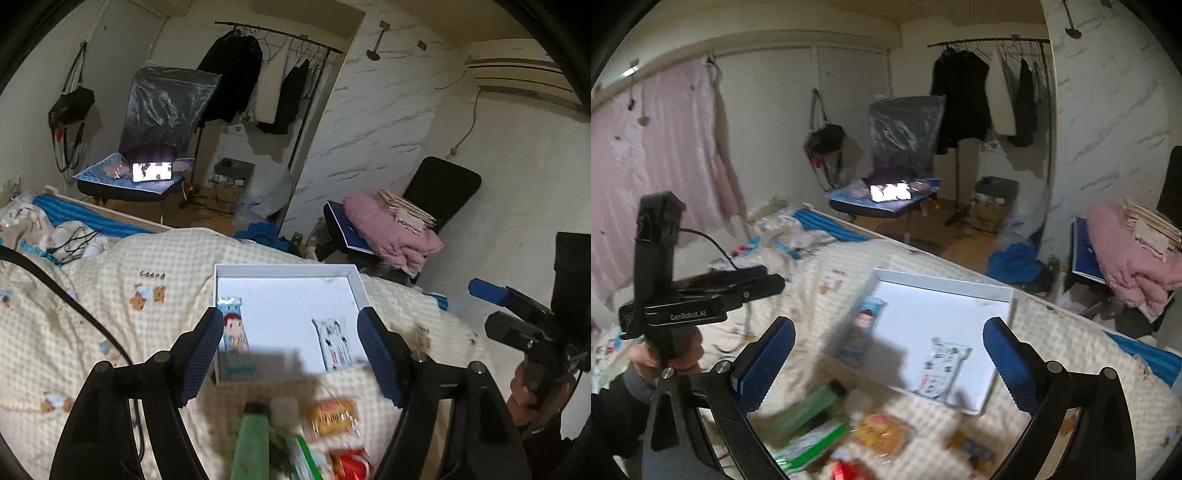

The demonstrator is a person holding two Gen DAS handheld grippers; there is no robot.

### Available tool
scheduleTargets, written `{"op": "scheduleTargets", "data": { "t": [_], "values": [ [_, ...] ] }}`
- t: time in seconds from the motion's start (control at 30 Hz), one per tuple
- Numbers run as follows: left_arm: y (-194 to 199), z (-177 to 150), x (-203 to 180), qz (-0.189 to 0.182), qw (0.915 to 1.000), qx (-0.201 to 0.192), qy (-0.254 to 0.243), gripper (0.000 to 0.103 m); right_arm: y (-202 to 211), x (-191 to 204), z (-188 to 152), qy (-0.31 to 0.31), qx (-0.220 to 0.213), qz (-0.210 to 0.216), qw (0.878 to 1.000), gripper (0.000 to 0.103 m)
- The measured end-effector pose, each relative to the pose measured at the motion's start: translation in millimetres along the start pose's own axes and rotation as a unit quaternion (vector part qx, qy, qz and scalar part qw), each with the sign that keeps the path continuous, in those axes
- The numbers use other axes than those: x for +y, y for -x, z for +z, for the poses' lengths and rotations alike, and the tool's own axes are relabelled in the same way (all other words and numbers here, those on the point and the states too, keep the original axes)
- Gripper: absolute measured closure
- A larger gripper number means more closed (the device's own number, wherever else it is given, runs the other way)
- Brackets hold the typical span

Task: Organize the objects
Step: 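Release the biscuit packet with the right tool while the left tool releases the candy bar into the box, then withdraw both tools from the box back toward the remaining items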

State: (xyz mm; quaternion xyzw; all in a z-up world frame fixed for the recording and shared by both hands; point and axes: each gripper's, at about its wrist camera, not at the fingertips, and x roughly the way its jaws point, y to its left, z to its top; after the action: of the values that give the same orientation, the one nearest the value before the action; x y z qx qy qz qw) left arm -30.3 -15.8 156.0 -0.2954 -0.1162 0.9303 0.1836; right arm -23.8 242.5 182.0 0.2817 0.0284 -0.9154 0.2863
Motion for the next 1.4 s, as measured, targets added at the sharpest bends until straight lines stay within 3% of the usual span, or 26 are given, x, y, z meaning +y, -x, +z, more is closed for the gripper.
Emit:
{"op": "scheduleTargets", "data": {
  "t": [0.1, 0.27, 0.37, 0.5, 0.57, 0.7, 0.87, 0.93, 1.03, 1.1, 1.17, 1.23, 1.4],
  "values": [
    [25.8, -6.6, -9.1, 0.021, 0.9992, -0.004, -0.034, 0.023, 15.3, 13.4, 0.5, -0.003, 0.007, 0.011, 1.000, 0.001],
    [47.3, -28.1, -24.5, 0.052, 0.9957, -0.002, -0.077, 0.020, 30.8, 36.0, -6.8, 0.026, 0.017, -0.014, 0.999, 0.001],
    [46.7, -47.6, -28.1, 0.043, 0.9961, 0.014, -0.076, 0.018, 30.3, 47.8, -16.4, 0.043, 0.032, -0.031, 0.998, 0.001],
    [36.9, -80.7, -33.5, 0.017, 0.9959, 0.038, -0.080, 0.018, 26.5, 55.0, -43.3, 0.046, 0.046, 0.010, 0.998, 0.001],
    [31.4, -98.6, -33.4, 0.029, 0.9959, 0.041, -0.075, 0.018, 17.7, 52.8, -60.0, 0.031, 0.049, -0.005, 0.998, 0.001],
    [19.9, -137.0, -27.9, 0.072, 0.9962, 0.018, -0.046, 0.018, 9.3, 44.0, -98.9, -0.007, 0.004, -0.050, 0.999, 0.001],
    [-3.6, -171.3, -18.2, 0.076, 0.9913, 0.105, -0.020, 0.018, -3.4, 43.6, -140.2, -0.025, 0.004, -0.048, 0.999, 0.001],
    [-7.3, -180.0, -4.8, 0.081, 0.9880, 0.131, 0.015, 0.018, -5.8, 48.2, -158.5, -0.029, 0.006, -0.060, 0.998, 0.001],
    [9.0, -182.7, 14.7, 0.094, 0.9873, 0.101, 0.079, 0.017, 12.2, 60.5, -188.8, -0.032, -0.027, -0.110, 0.993, 0.001],
    [20.5, -185.0, 24.2, 0.090, 0.9866, 0.077, 0.112, 0.017, 24.8, 65.3, -196.4, -0.026, -0.063, -0.125, 0.990, 0.001],
    [28.1, -186.8, 29.9, 0.093, 0.9851, 0.064, 0.130, 0.010, 31.6, 67.5, -196.8, -0.023, -0.081, -0.131, 0.988, 0.001],
    [34.5, -186.6, 27.7, 0.098, 0.9857, 0.048, 0.128, 0.001, 32.2, 68.3, -197.2, -0.021, -0.083, -0.136, 0.987, 0.001],
    [30.5, -181.6, 10.5, 0.114, 0.9890, 0.046, 0.082, 0.001, 20.3, 69.4, -203.5, -0.030, -0.053, -0.134, 0.989, 0.001]
  ]
}}
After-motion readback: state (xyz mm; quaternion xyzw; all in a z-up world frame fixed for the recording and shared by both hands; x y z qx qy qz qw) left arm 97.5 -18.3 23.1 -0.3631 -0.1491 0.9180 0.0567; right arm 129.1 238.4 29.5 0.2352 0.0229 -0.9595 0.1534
